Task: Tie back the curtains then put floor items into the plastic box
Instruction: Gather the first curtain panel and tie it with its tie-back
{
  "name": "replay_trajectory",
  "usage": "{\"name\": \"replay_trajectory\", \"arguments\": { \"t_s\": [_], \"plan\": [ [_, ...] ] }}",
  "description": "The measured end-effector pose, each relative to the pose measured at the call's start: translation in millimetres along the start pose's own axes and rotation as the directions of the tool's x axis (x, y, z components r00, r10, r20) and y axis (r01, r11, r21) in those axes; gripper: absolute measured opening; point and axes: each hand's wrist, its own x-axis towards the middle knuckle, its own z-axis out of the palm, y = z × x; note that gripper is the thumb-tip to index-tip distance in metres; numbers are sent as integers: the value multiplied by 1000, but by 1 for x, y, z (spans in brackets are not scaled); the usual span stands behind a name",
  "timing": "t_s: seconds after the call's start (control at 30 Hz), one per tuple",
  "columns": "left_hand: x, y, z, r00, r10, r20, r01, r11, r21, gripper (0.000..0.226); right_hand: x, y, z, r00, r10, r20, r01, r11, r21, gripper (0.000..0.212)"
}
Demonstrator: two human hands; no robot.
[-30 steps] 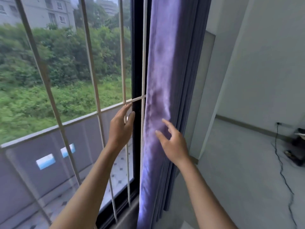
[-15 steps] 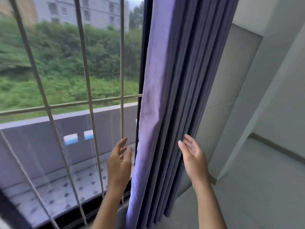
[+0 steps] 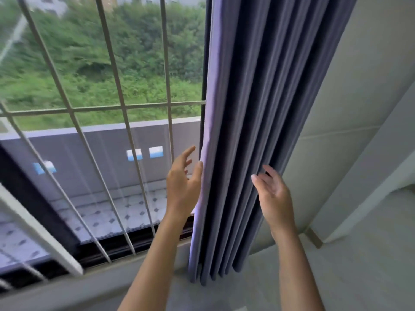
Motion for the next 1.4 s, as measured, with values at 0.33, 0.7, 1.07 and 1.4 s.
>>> {"name": "replay_trajectory", "arguments": {
  "t_s": [0.33,0.7,1.07,1.4],
  "plan": [
    [54,6,26,985,172,-3,-172,983,72,50,31,12,27,996,34,-86,-32,999,29,46],
    [79,40,49,960,261,-98,-260,965,29,90,62,6,8,999,-36,-24,35,997,-62,45],
    [97,38,55,920,267,-287,-237,962,135,65,70,-9,7,990,-93,110,91,996,19,35],
    [108,23,27,862,331,-383,-263,939,221,20,105,-82,52,911,-370,179,357,928,103,67]
  ]
}}
